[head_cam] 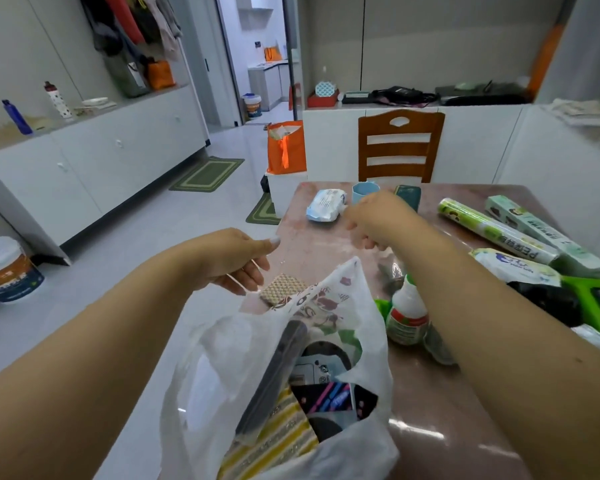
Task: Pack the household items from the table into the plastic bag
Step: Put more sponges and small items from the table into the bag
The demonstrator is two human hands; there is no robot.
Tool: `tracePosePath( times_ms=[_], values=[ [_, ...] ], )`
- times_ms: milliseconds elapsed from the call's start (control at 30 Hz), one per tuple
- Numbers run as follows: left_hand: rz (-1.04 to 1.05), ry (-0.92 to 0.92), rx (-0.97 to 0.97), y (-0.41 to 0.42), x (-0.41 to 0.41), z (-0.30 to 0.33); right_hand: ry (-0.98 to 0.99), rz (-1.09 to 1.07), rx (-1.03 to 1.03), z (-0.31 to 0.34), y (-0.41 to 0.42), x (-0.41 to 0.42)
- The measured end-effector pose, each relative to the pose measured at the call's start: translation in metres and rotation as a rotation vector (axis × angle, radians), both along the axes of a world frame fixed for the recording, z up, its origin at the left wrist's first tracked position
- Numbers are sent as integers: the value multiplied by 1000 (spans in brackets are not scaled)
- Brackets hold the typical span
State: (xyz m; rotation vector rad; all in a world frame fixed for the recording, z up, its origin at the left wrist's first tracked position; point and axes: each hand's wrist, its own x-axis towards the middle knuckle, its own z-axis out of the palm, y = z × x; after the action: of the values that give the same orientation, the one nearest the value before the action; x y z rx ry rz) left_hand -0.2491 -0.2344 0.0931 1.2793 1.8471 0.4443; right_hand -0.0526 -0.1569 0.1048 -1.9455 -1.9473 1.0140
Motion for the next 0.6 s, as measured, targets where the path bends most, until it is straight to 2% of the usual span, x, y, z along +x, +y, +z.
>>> tracePosePath(
  times_ms=[167,267,400,500,600],
  values=[
    [-63,129,-66,72,-5,-43,-21,-97,-168,-42,77,-19],
    [-149,253,-120,108,-13,-79,-60,-2,-168,-81,97,-29],
    [-230,417,-144,141,-20,-127,-384,249,-192,-122,107,-38],
    [-209,498,-138,157,-23,-162,-520,378,-310,-143,110,-44],
    [-127,534,-170,162,-24,-190,-525,406,-334,-155,114,-44]
  ],
)
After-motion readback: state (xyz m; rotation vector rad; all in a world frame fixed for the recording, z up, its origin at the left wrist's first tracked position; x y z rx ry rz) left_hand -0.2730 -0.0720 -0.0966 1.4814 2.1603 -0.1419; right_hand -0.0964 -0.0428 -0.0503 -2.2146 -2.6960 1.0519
